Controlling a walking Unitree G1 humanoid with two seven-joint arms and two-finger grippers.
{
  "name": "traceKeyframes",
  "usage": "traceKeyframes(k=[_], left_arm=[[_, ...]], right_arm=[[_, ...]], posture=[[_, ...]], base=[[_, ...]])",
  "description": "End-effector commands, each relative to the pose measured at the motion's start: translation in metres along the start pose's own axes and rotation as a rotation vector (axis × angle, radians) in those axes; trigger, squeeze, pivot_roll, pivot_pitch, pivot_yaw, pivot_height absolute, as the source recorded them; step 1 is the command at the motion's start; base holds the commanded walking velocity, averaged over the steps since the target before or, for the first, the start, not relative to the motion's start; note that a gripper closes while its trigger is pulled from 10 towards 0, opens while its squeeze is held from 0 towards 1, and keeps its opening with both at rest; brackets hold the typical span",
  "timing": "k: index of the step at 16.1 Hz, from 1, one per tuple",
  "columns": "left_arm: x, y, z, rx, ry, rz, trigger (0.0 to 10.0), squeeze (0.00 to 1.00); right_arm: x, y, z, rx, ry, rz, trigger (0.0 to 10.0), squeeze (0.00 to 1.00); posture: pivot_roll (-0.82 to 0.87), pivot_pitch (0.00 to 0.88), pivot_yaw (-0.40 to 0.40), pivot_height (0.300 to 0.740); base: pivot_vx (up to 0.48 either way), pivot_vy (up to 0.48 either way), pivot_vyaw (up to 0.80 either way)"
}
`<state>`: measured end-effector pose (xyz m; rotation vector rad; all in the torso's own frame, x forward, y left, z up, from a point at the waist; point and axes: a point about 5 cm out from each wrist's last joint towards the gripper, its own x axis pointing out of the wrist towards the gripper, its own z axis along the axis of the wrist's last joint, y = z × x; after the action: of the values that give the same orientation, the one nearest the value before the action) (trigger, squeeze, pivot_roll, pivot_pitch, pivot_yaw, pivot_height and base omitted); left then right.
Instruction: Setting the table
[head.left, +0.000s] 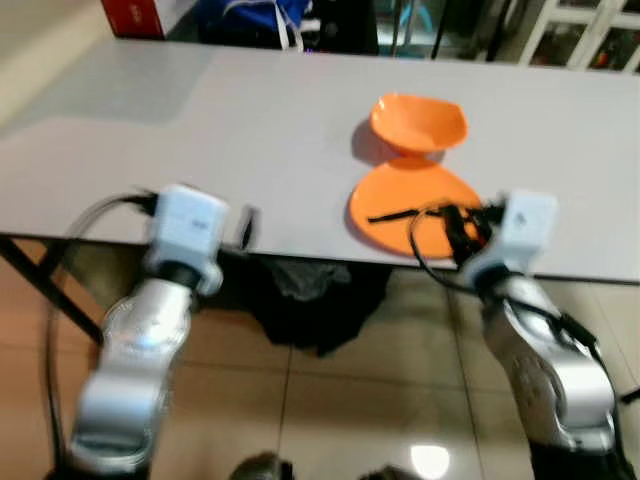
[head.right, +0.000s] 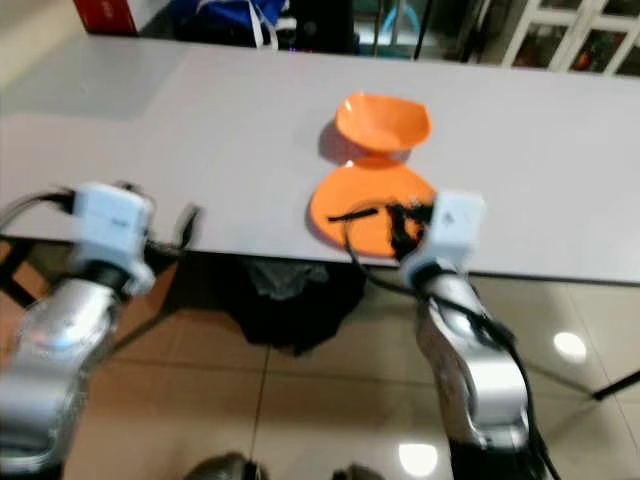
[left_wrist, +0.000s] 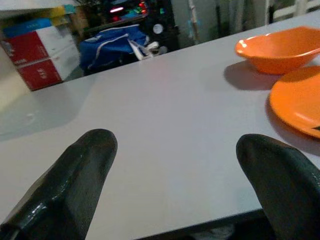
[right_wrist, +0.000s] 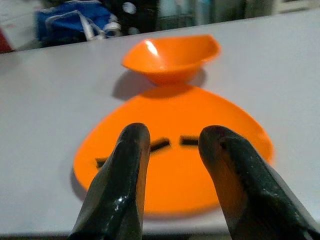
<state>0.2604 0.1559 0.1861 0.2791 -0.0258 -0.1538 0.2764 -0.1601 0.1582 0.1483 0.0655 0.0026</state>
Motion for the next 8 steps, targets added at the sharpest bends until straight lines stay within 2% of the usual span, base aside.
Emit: traceKeyframes(k=[1,2,3,8], left_arm=[[-0.001,0.005,-0.001,-0.023,0.015,0.029,10.0,0.0],[-0.001,0.005,-0.001,-0.019,0.016,0.029,10.0,0.0],[-0.002,0.005,-0.003,-0.044,0.021,0.021,10.0,1.0],[-0.001,0.01,0.0,-0.052,0.005,0.039,10.0,1.0]], right_arm=[[0.001,0.005,0.005,0.04,-0.026,0.009,10.0,0.0],[0.001,0.005,0.005,0.048,-0.03,0.013,10.0,0.0],[0.003,0.009,0.003,0.04,-0.026,0.026,10.0,1.0],[0.008,0.019,0.006,0.021,-0.045,0.069,10.0,1.0]], posture=[[0.03,0.042,-0.018,0.74],[0.03,0.042,-0.018,0.74],[0.04,0.031,-0.021,0.74],[0.05,0.013,-0.032,0.74]], base=[[0.0,0.48,0.0],[0.0,0.48,0.0],[0.0,0.48,0.0],[0.0,0.48,0.0]])
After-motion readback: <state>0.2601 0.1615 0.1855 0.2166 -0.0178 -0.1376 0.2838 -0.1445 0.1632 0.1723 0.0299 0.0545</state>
